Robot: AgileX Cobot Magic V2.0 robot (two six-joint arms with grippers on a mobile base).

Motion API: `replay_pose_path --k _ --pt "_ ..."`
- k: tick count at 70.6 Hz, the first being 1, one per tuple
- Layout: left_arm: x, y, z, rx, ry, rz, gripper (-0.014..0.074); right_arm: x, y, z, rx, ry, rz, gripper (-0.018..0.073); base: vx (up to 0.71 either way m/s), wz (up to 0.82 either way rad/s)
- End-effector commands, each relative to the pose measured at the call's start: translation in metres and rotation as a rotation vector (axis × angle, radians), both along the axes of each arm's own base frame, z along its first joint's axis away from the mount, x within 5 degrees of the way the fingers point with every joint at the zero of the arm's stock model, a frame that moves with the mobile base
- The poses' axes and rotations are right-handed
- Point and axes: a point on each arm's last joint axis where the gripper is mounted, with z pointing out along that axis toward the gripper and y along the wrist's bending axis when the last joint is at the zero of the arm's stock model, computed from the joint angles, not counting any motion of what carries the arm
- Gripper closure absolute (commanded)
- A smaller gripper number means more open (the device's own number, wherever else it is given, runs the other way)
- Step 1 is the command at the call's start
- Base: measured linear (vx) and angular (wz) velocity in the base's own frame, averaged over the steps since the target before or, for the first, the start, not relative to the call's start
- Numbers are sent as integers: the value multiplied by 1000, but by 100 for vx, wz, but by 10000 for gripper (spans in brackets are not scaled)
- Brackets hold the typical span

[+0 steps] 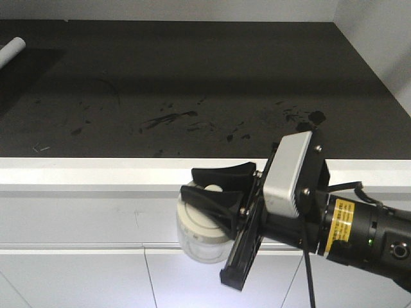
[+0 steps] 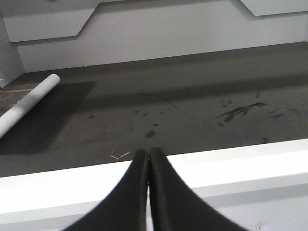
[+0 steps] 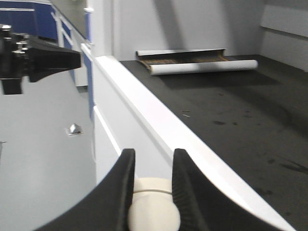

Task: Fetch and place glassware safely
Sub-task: 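Lift the jar with the right gripper and pull it toward the robot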

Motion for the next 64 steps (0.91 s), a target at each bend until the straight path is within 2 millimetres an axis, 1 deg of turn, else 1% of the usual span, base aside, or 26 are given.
replay_pose_path --k 1,8,64 --pt "1 -1 15 -18 -95 -9 603 -8 6 21 100 -46 55 563 0 0" --pt "1 -1 15 -18 -95 -9 603 -13 10 21 101 -45 82 563 0 0" --pt "1 -1 15 -18 -95 -9 603 -14 10 22 105 -47 86 563 0 0"
